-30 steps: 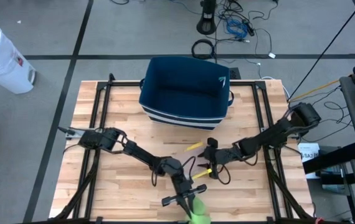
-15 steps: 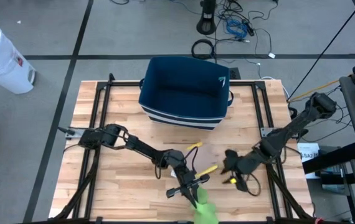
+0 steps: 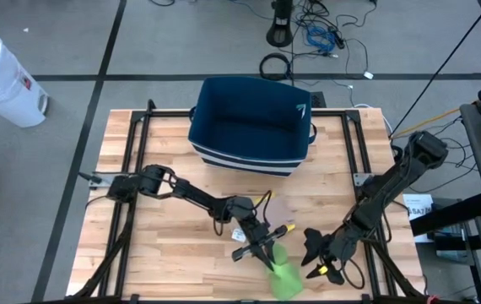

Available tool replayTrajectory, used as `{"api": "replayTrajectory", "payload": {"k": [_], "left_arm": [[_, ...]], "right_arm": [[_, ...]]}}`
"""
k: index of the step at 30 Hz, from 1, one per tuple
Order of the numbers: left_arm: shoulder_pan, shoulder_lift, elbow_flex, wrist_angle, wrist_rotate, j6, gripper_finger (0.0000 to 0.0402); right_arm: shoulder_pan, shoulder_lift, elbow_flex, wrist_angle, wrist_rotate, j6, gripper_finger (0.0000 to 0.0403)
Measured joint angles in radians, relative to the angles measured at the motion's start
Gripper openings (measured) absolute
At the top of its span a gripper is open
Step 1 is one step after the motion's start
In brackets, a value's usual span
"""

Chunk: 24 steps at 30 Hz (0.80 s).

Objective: Fold towel
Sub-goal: Stack the folded green towel on the folded brown towel

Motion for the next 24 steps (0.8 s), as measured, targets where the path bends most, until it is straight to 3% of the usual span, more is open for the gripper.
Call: {"api": "replayTrajectory", "payload": {"k": [17,24], "left_arm": [[0.041,0.000,0.000,-0.055,-0.037,0.067,0.0012],[0.041,0.000,0.000,-0.067,-0.056,0.075,0.0012]], "right_arm": [[0.023,0.147,0.000,0.182,0.024,0.043,0.0190],[0.026,0.148,0.000,0.140,0.060,0.037,0.0123]]}}
